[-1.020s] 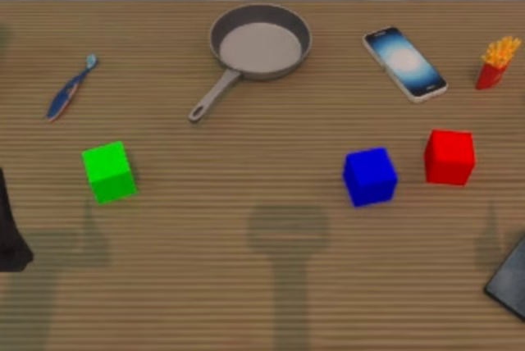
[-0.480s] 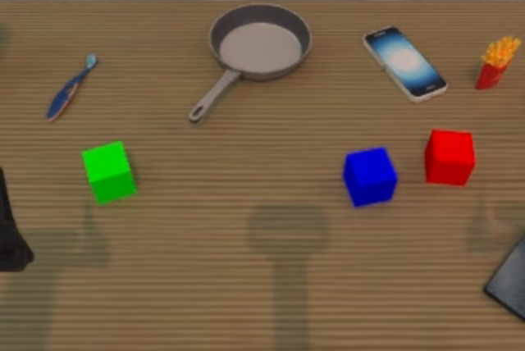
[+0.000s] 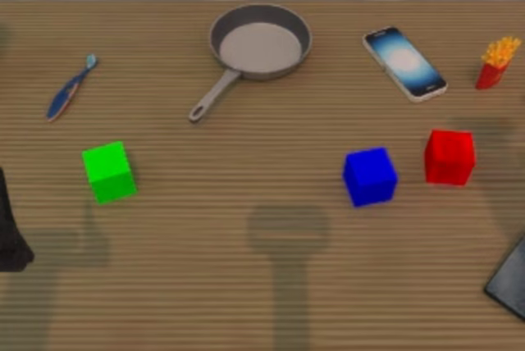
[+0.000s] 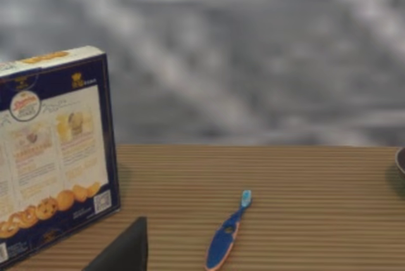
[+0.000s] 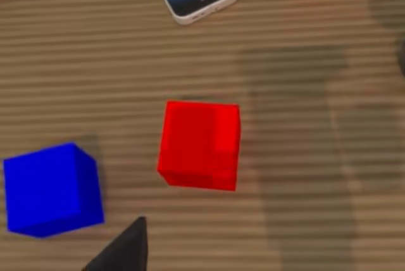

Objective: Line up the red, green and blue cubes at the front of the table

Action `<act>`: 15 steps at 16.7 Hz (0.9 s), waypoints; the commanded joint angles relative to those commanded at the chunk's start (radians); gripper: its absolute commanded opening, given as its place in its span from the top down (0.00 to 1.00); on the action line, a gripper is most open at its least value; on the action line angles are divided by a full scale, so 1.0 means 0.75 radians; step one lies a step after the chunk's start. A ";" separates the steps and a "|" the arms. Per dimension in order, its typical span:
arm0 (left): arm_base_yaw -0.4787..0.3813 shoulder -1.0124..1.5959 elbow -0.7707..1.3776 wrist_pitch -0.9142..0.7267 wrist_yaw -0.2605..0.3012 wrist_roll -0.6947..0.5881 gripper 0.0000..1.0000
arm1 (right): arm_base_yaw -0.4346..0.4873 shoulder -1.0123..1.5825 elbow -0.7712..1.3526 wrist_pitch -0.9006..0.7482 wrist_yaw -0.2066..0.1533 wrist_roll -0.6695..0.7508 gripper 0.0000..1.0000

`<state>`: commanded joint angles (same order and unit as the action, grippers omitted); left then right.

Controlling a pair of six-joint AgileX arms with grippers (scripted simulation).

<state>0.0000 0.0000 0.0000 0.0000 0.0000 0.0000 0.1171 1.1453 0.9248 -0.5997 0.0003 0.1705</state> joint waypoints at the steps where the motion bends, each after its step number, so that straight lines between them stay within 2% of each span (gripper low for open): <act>1: 0.000 0.000 0.000 0.000 0.000 0.000 0.00 | 0.013 0.152 0.110 -0.077 0.002 0.021 0.00; 9: 0.000 0.000 0.000 0.000 0.000 0.000 0.00 | 0.103 1.098 0.869 -0.580 0.009 0.168 0.00; 15: 0.000 0.000 0.000 0.000 0.000 0.000 0.00 | 0.134 1.410 1.147 -0.734 0.004 0.220 0.00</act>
<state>0.0000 0.0000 0.0000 0.0000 0.0000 0.0000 0.2177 2.2031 1.7854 -1.1505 0.0033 0.3358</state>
